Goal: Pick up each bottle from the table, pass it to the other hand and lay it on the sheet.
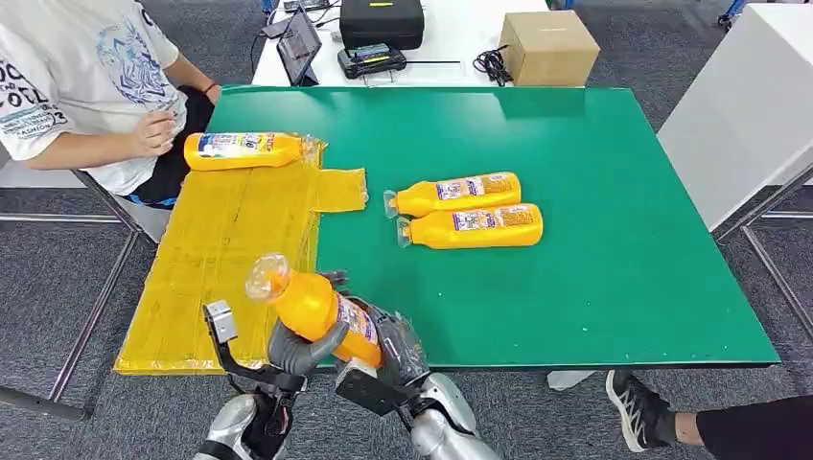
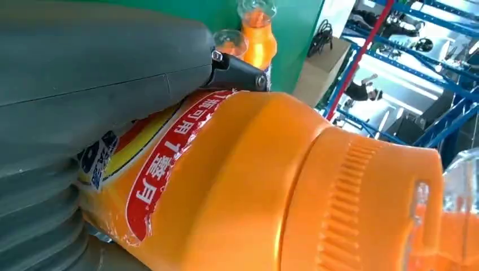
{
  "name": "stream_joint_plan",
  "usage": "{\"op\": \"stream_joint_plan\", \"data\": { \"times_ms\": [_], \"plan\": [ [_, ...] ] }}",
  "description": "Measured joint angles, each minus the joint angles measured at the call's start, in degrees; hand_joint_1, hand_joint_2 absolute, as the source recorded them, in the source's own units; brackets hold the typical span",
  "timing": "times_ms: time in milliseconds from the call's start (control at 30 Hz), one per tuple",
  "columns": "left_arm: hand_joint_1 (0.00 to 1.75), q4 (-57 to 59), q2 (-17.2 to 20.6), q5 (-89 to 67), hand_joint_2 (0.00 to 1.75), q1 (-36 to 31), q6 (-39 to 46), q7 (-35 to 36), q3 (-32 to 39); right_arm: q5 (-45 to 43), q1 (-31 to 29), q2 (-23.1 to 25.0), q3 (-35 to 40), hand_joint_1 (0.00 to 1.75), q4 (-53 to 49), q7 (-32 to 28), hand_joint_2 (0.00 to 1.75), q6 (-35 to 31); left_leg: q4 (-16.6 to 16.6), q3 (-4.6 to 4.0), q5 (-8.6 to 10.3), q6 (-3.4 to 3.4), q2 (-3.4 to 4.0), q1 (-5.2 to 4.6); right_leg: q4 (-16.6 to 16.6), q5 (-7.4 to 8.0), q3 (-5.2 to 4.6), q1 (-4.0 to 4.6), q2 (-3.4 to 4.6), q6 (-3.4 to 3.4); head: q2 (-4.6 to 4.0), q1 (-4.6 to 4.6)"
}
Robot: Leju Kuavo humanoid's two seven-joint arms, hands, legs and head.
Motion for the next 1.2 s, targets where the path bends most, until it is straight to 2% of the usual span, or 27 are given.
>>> {"op": "stream_joint_plan", "data": {
  "times_ms": [567, 600, 633, 700, 733, 800, 900, 1000, 1200],
  "plan": [
    [1.75, -1.2, -0.4, -2.4, 1.75, 0.6, 2.9, -1.4, 0.2, -0.7, -0.2, 0.1, 0.2, 1.75, 0.2, -0.2, 1.75, 0.7, 0.0, 0.00, 0.00, 0.00, 0.02, 0.00, 0.0, 0.00, 0.00, 0.00, 0.01, 0.00, 0.00, 0.00],
    [1.75, -1.2, -0.4, -2.4, 1.75, 0.6, 2.9, -1.4, 0.2, -0.7, -0.2, 0.1, 0.2, 1.26, 0.3, -0.2, 1.75, 0.7, 0.0, 0.00, 0.00, 0.00, 0.02, 0.00, 0.0, 0.00, 0.00, 0.00, 0.01, 0.00, 0.00, -0.02],
    [1.75, -1.2, -0.4, -2.4, 1.75, 0.6, 3.0, -1.4, 0.2, -0.7, -0.2, 0.1, 0.2, 0.00, 0.3, -0.2, 1.75, 0.7, 0.0, 0.00, 0.00, 0.00, 0.01, 0.00, 0.0, 0.00, 0.00, 0.00, 0.01, 0.00, 0.00, 0.00],
    [1.75, -1.2, -0.5, -2.8, 1.75, 0.7, 3.6, -1.6, 0.2, -0.5, -0.2, 0.1, 0.2, 0.00, 0.2, 0.0, 1.75, 0.8, 0.0, 0.01, 0.00, 0.00, 0.01, 0.00, 0.0, 0.00, 0.00, 0.00, 0.01, 0.00, 0.00, -0.02],
    [1.75, -1.5, -0.6, -3.5, 1.75, 0.7, 4.4, -1.8, 0.2, -0.4, -0.2, 0.1, 0.2, 0.00, 0.2, 0.0, 0.00, 0.8, 0.0, 0.00, 0.00, 0.00, 0.01, 0.00, 0.0, 0.00, 0.00, 0.00, 0.01, 0.00, 0.00, 0.00],
    [1.75, -2.1, -0.8, -5.3, 1.75, 0.7, 6.6, -2.3, 0.2, -0.4, -0.2, 0.1, 0.1, 0.00, 0.2, 0.4, 0.00, 0.2, 0.0, 0.00, 0.01, 0.00, 0.01, 0.00, 0.0, 0.01, 0.01, 0.00, 0.01, 0.00, 0.00, 0.00],
    [1.75, -3.9, -1.0, -7.4, 1.75, 0.0, 10.4, -3.4, 0.2, -3.2, 1.7, 0.5, -0.5, 0.00, -2.5, -0.6, 0.00, -3.9, 0.0, -0.01, 0.01, 0.00, -0.01, 0.01, 0.0, 0.01, 0.01, 0.01, 0.00, 0.00, 0.00, 0.02],
    [1.75, -6.2, -0.9, -10.1, 1.75, -1.8, 14.7, -4.4, 1.3, -9.1, 5.4, 0.7, -2.5, 0.00, -11.3, -1.0, 0.00, -4.4, 0.0, -0.04, 0.01, 0.00, -0.04, 0.01, 0.0, 0.01, 0.01, 0.01, -0.01, 0.00, 0.00, 0.00],
    [1.75, -7.3, -0.1, -16.2, 1.75, -5.6, 21.6, -4.9, 4.8, -15.3, 10.4, 0.0, -5.8, 0.00, -30.4, -2.2, 0.00, -4.2, 0.0, -0.02, 0.01, 0.00, -0.04, 0.01, 0.0, 0.01, 0.02, 0.00, -0.01, 0.00, 0.00, 0.02]
  ]
}}
